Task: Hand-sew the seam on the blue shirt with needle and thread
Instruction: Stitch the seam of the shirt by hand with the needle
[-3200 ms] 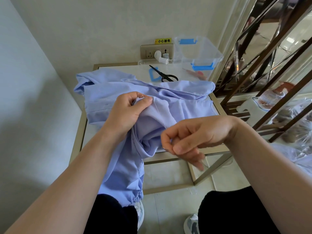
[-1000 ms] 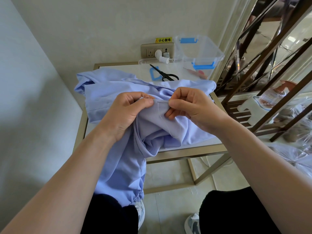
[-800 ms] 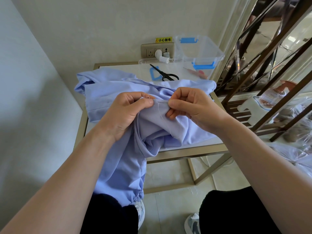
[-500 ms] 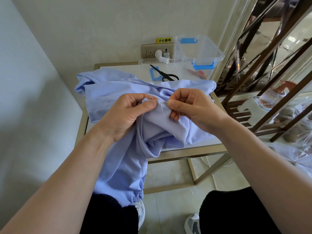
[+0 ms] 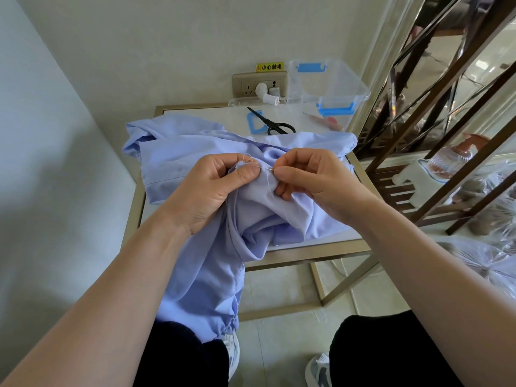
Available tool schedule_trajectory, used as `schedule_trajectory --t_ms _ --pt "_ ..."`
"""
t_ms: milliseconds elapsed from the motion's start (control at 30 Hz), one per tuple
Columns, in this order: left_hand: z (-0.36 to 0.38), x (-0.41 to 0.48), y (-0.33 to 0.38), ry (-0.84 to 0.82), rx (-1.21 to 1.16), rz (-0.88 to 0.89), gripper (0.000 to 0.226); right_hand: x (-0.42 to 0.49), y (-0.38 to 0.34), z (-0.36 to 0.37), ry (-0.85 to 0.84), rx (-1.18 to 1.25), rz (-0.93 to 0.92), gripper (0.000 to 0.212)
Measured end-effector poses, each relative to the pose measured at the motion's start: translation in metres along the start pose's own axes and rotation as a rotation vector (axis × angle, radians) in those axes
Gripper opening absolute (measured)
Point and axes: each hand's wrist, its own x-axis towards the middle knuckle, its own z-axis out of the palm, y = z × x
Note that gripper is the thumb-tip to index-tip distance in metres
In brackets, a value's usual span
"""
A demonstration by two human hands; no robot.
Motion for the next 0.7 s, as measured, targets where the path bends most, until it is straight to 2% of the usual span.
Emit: schedule_trajectory --t_ms 133,300,367,500,700 --pt "0.002 0.0 -0.001 0.007 0.052 -0.004 0.025 0.0 -0.002 0.002 0.041 -0.044 -0.043 0.007" --pt "0.003 0.001 -0.004 0.053 0.153 -0.011 0.043 0.0 -0.002 0.004 0.103 -0.102 -0.061 0.007" --pt "0.003 0.002 -0.003 0.089 0.154 -0.005 0.041 -0.001 -0.002 0.005 0.142 -0.216 -0.089 0.005" --pt "0.006 0.004 -0.002 0.131 0.161 -0.008 0.035 0.0 -0.001 0.011 0.184 -0.435 -0.324 0.008" --pt "0.009 0.004 -0.001 0.13 0.181 -0.014 0.055 0.001 0.003 0.015 0.197 -0.598 -0.52 0.006"
